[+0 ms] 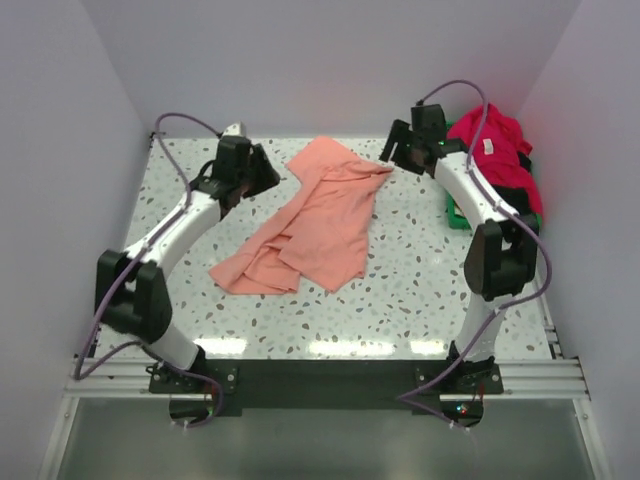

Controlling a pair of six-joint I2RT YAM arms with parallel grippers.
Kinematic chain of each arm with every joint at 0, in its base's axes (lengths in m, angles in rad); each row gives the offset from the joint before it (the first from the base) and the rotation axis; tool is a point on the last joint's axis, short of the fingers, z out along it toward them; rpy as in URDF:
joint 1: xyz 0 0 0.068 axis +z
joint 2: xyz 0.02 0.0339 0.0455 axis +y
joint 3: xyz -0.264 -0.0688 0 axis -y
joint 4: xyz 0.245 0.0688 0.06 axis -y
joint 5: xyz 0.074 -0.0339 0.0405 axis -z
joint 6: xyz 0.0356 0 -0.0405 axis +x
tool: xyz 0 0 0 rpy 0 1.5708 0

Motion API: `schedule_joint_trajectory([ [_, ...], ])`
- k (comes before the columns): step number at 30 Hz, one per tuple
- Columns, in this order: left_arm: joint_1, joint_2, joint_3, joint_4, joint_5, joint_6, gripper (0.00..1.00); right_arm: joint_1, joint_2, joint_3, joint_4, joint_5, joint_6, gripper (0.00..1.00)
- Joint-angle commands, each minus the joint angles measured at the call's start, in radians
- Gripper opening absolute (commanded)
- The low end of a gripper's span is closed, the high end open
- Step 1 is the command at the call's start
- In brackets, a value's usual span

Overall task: Fold and stack the t-shirts
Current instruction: Flatten the tshirt out

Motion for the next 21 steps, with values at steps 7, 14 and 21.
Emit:
schedule_joint_trajectory([
  [7,-0.018,-0.471,-0.61,0.046,-0.192,-0.225,0.48,0.517,-0.265,-0.349,0.203,0.245,-0.117,0.67],
  [14,-0.018,-0.512,-0.799,0.086,-0.178,-0.277,0.44,0.707,-0.057,-0.261,0.2,0.322,-0.182,0.63],
  [21,-0.018,-0.468,-0.821,0.086,-0.198,-0.294,0.44,0.799,0.042,-0.208,0.189,0.377,-0.194,0.62],
])
